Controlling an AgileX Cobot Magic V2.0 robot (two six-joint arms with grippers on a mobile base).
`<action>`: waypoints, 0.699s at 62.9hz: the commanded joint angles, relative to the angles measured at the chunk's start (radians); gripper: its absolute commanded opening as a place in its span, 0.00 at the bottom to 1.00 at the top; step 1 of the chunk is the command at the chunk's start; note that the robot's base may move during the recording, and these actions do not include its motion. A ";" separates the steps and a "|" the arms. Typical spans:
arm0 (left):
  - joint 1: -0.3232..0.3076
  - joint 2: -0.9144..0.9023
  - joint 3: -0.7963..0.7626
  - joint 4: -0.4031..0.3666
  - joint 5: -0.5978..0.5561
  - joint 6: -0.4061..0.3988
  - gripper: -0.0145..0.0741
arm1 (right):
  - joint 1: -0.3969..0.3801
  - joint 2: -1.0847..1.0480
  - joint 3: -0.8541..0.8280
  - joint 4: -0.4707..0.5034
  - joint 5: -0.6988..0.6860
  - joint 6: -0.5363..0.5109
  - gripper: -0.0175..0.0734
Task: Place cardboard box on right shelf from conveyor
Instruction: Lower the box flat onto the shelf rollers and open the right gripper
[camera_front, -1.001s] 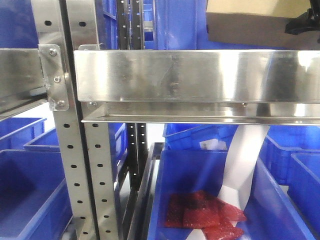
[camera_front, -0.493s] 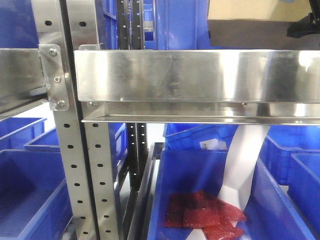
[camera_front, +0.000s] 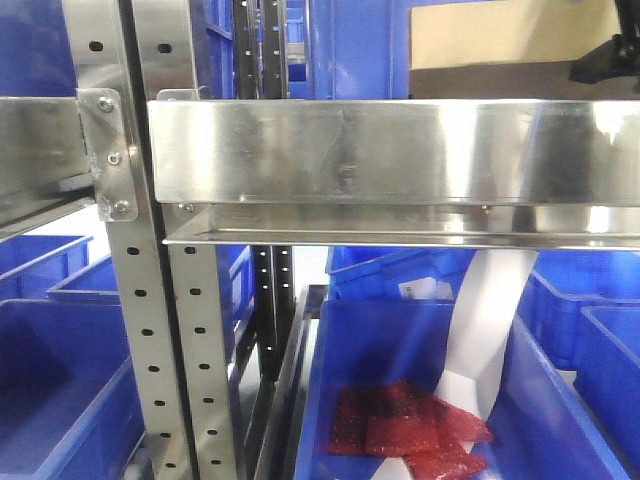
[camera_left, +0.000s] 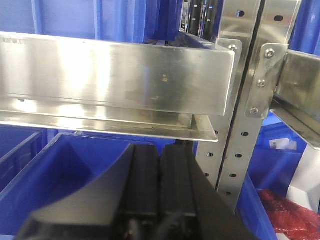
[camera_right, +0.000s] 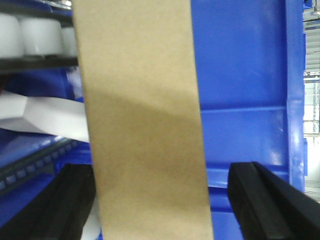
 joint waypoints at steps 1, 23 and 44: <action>-0.001 -0.008 0.010 0.001 -0.086 -0.005 0.03 | 0.006 -0.051 -0.010 0.013 -0.023 -0.005 0.89; -0.001 -0.008 0.010 0.001 -0.086 -0.005 0.03 | 0.006 -0.211 0.106 0.091 -0.023 -0.005 0.89; -0.001 -0.008 0.010 0.001 -0.086 -0.005 0.03 | -0.001 -0.367 0.124 0.503 -0.015 -0.005 0.85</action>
